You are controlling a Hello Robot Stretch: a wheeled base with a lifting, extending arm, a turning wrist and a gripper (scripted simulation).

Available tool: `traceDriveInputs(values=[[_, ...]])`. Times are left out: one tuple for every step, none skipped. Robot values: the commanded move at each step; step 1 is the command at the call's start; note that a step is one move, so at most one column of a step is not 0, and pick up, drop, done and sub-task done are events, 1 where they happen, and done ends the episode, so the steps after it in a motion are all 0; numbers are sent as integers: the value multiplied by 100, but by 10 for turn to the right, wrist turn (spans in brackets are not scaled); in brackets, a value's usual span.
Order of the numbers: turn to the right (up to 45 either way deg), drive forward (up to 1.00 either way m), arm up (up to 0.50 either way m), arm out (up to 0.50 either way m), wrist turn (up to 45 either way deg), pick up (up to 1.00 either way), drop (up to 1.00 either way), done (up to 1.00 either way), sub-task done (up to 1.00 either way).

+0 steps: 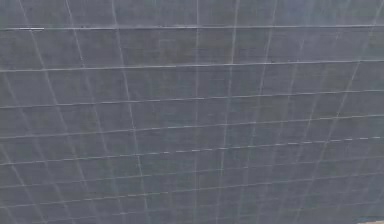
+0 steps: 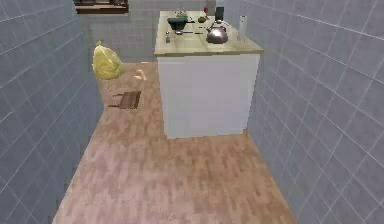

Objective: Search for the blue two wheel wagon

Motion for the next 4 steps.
traceDriveInputs(values=[[-90,0,0,0,0,0,0,0,0],[0,30,0,0,0,0,0,0,0],[-450,0,0,0,0,0,0,0,0],[-180,0,0,0,0,0,0,0,0]])
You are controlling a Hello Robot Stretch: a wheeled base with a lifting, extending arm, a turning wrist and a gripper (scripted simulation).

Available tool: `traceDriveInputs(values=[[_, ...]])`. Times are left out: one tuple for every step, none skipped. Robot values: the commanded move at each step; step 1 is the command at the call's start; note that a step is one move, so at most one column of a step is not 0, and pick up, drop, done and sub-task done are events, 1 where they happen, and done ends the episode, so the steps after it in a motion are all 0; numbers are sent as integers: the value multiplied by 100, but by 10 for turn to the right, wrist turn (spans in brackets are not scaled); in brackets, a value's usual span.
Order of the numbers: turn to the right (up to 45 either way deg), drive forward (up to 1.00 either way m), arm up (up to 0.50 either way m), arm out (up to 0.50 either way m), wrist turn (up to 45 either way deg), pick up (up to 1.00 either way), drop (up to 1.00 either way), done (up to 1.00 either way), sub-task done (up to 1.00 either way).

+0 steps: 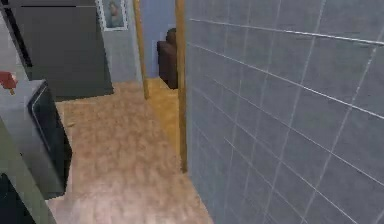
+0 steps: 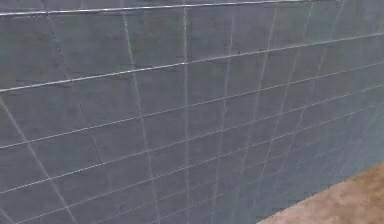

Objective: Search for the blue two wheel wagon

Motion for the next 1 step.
traceDriveInputs(values=[[0,45,0,0,0,0,0,0,0]])
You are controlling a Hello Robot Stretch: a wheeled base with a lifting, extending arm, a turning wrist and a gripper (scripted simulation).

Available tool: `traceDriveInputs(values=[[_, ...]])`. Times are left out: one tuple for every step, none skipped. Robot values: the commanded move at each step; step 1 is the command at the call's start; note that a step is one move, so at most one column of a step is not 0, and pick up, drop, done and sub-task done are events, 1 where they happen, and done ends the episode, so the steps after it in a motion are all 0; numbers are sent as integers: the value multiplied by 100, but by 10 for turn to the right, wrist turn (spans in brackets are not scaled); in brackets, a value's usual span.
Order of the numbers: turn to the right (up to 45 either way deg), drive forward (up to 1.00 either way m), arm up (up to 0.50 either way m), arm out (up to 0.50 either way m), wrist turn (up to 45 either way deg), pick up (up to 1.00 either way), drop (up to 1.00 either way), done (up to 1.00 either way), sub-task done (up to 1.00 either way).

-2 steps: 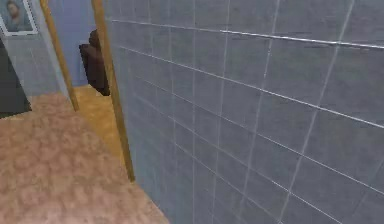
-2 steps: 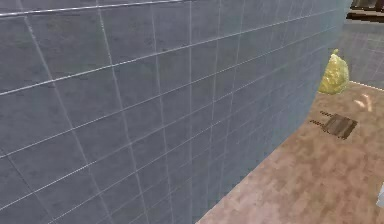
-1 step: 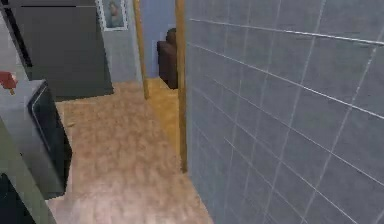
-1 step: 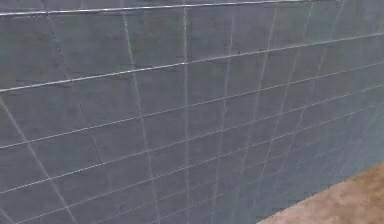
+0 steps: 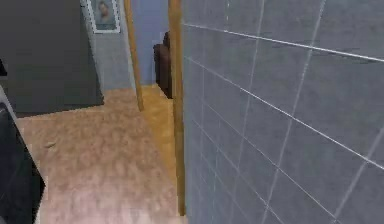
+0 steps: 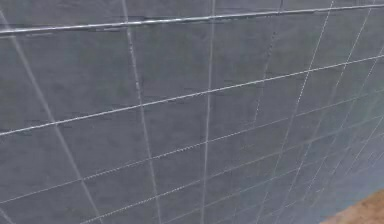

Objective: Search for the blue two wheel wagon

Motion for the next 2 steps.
traceDriveInputs(values=[[-270,0,0,0,0,0,0,0,0],[0,100,0,0,0,0,0,0,0]])
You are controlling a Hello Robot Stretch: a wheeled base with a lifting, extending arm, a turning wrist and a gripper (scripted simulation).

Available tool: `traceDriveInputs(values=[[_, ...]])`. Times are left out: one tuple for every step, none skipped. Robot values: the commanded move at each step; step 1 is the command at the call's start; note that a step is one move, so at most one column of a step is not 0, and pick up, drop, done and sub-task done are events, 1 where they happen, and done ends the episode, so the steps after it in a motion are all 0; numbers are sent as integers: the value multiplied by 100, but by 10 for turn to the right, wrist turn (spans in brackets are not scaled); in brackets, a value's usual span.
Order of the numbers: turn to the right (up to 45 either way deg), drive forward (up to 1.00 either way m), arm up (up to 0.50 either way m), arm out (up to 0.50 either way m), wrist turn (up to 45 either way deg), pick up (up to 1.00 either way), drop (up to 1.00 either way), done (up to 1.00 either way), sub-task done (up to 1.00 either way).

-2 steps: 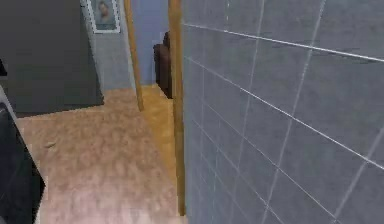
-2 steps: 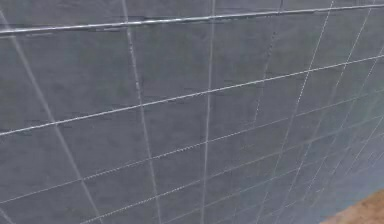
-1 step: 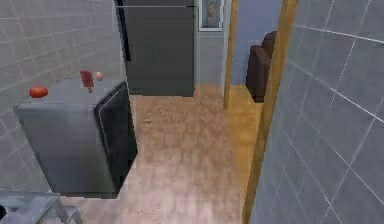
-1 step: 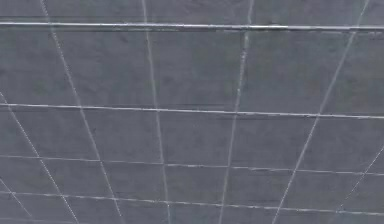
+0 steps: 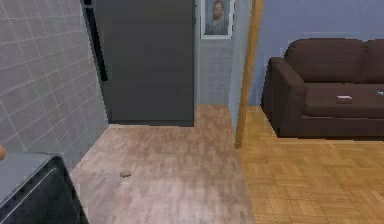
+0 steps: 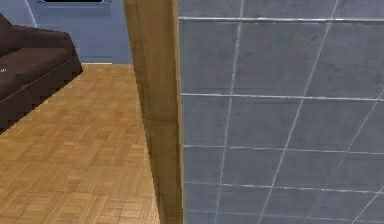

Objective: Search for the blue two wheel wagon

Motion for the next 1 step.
traceDriveInputs(values=[[-120,0,0,0,0,0,0,0,0]])
